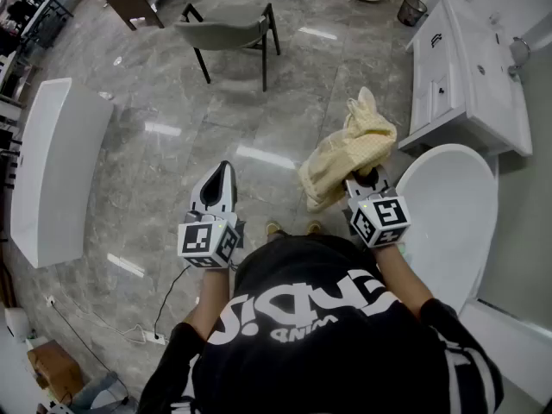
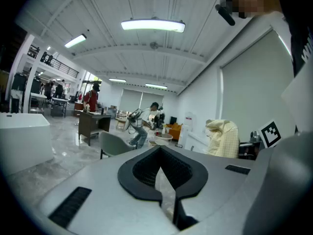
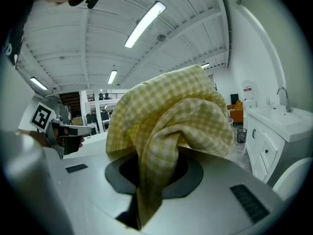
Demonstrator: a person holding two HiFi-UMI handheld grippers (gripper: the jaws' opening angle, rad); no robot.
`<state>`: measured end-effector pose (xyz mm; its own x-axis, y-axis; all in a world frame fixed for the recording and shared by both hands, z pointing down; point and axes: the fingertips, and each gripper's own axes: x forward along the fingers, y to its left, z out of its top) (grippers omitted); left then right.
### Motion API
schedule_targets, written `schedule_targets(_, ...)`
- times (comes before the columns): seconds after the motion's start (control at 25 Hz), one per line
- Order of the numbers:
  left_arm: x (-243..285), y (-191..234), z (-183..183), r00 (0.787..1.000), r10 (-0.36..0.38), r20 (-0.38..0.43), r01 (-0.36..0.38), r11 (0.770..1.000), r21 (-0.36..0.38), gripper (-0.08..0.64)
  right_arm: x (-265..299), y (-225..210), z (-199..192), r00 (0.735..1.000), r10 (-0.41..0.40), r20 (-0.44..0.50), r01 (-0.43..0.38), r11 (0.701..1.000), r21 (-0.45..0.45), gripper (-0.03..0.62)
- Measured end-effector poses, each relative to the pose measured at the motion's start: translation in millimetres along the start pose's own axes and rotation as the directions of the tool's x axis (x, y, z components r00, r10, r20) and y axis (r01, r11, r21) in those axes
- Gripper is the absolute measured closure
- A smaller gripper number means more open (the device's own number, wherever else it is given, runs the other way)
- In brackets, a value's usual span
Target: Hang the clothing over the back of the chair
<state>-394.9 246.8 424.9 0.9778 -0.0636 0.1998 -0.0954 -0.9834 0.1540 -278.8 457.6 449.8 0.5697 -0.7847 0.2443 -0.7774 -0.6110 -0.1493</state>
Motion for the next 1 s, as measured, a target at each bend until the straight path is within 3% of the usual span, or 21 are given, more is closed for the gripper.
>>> schedule_targets(0.44,-3.5,7.3,2.4,1.0,-0.015,-0.001,0.015,1.0,0.003,0.545,1.1,5.5,8.9,0.999,0.007,0.036,-0.007,1.0,0.001,0.531)
schedule_targets(1.0,1.1,54.0,11.3,0.996,-0.092,0.003,0.092,0.995,0.024,0.545,21.0,22.2,8.6,0.991,-0.111,0.079,0.108,0.993,0.042,0.531)
